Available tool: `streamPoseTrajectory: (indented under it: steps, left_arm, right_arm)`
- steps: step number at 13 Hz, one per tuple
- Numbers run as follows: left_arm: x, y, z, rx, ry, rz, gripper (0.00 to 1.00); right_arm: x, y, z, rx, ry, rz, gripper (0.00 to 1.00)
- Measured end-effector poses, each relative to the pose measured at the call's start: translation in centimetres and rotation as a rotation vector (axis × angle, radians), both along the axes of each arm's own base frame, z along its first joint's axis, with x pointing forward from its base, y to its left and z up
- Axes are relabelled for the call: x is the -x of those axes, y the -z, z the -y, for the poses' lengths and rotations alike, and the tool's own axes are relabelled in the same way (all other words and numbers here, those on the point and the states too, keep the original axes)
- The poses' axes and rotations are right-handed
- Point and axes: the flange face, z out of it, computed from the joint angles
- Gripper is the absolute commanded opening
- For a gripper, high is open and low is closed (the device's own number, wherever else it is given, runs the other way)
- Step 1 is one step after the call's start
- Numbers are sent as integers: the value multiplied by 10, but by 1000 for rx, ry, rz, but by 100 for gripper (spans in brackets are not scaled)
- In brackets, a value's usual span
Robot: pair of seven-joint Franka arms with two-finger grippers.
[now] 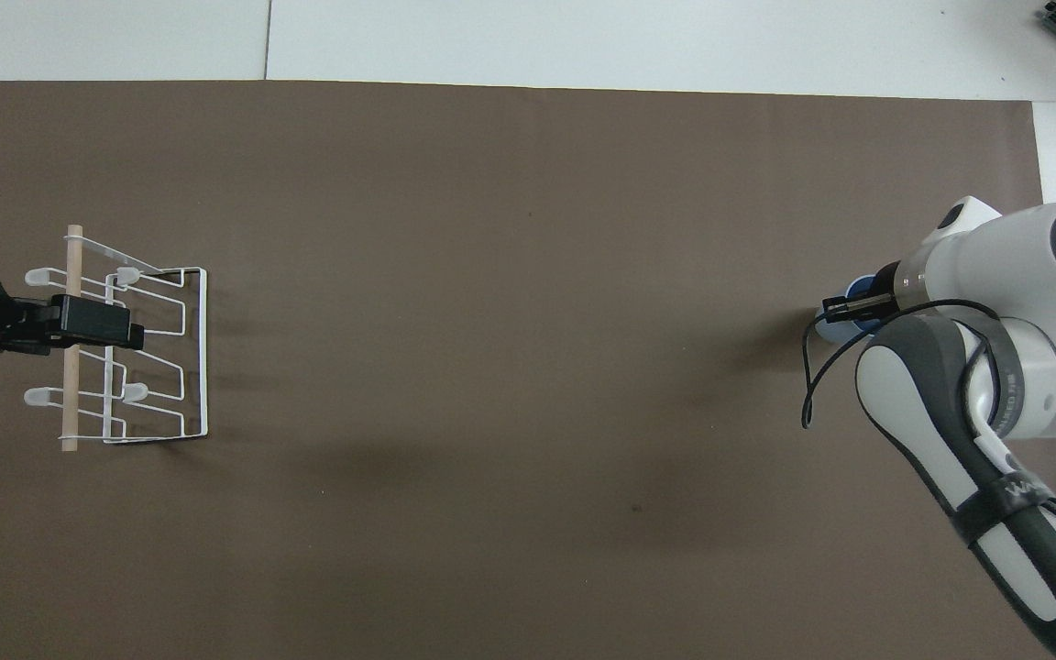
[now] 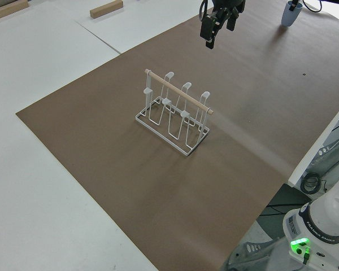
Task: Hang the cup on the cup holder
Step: 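Close the right gripper on the cup rim and lift it, then carry the cup toward the left gripper while the left gripper approaches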
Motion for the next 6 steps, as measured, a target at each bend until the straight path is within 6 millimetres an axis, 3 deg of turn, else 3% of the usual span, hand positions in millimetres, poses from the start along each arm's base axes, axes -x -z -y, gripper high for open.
streamPoseTrajectory:
  steps: [3,6]
  left_arm:
    - [5,4,4,-1,-155,-41,100]
    - [14,8,12,73,-367,-121,100]
  right_arm:
    - [-11,-59,-22,3,-37,-19,0]
    - [-7,-125,-48,8,-78,0,0]
